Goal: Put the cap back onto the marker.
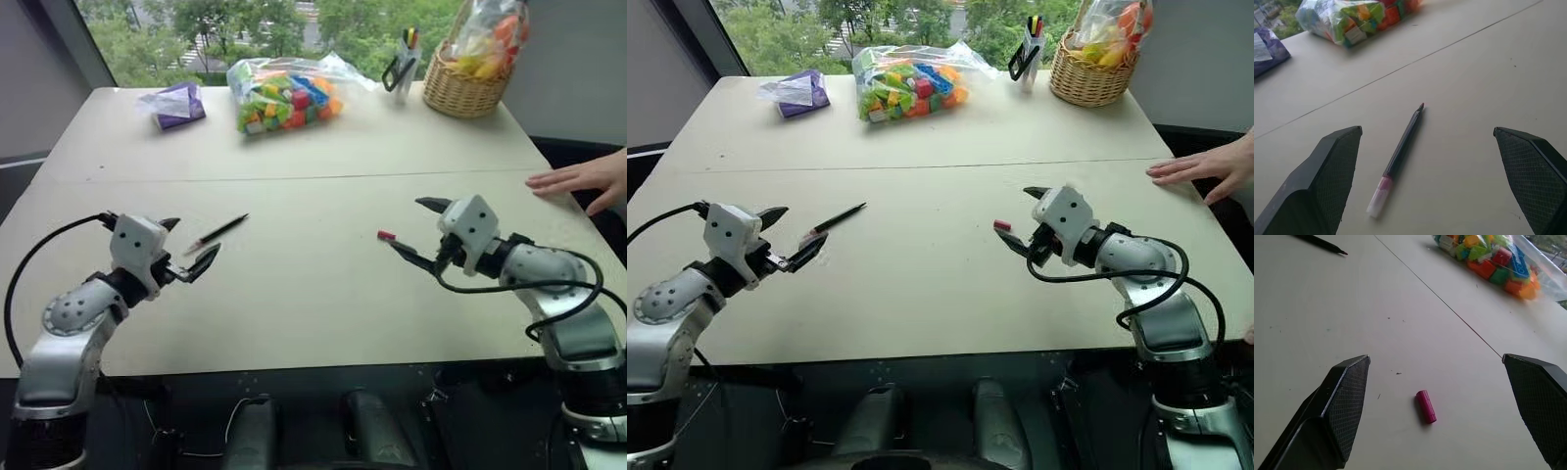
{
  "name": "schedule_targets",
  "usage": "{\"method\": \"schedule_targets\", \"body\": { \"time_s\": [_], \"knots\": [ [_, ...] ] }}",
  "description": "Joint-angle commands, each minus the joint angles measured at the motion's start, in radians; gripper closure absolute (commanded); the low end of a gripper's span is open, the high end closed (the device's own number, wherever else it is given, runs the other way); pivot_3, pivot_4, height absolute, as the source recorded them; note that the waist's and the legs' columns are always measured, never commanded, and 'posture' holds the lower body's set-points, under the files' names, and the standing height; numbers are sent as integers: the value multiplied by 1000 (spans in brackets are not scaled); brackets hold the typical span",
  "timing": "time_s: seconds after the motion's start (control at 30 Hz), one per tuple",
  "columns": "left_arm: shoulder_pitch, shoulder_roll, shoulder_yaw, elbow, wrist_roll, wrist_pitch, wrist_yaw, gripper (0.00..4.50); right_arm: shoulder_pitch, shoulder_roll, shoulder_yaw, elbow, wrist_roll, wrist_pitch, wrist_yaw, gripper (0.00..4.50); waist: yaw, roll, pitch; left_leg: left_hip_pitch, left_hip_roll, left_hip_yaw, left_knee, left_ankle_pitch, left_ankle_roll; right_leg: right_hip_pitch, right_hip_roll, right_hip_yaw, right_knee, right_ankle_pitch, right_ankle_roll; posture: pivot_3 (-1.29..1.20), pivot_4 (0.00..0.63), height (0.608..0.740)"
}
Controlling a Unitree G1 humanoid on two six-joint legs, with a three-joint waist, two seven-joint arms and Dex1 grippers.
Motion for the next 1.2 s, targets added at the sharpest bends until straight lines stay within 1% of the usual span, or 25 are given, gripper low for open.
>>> {"method": "schedule_targets", "body": {
  "time_s": [0.03, 0.1, 0.2, 0.4, 1.03, 1.13, 1.2],
  "knots": [
    [-8, 62, 48, -43, -50, 39, -56, 0, -41, -40, -10, -13, 35, 11, 65, 33, 0, 0, 0, 0, 0, 0, 0, 0, 0, 0, 0, 0, 0, 0, 0, 0, 150, 740],
    [-9, 84, 59, -45, -74, 60, -75, 0, -58, -53, -11, -8, 43, 21, 86, 33, 0, 0, 0, 0, 0, 0, 0, 0, 0, 0, 0, 0, 0, 0, 0, 0, 150, 740],
    [-19, 92, 70, -42, -108, 85, -84, 0, -76, -60, -14, 4, 44, 26, 100, 33, 0, 0, 0, 0, 0, 0, 0, 0, 0, 0, 0, 0, 0, 0, 0, 0, 150, 740],
    [-39, 89, 54, -42, -116, 97, -76, 0, -91, -53, -10, 9, 40, 27, 105, 33, 0, 0, 0, 0, 0, 0, 0, 0, 0, 0, 0, 0, 0, 0, 0, 0, 150, 740],
    [-59, 90, 7, -23, -89, 93, -76, 0, -80, -42, -7, -16, 44, 41, 92, 33, 0, 0, 0, 0, 0, 0, 0, 0, 0, 0, 0, 0, 0, 0, 0, 0, 150, 740],
    [-60, 86, -7, 8, -74, 79, -81, 0, -76, -38, -6, -21, 41, 44, 85, 33, 1, 0, 0, 0, 0, 0, 0, 0, 0, 0, 0, 0, 0, 0, 0, 0, 150, 740],
    [-74, 83, -25, 79, -48, 45, -94, 0, -71, -33, -3, -29, 40, 49, 79, 33, 1, 0, 0, 0, 0, 1, 0, 0, 0, 0, 0, 0, 0, 0, 0, 0, 150, 740]
  ]
}}
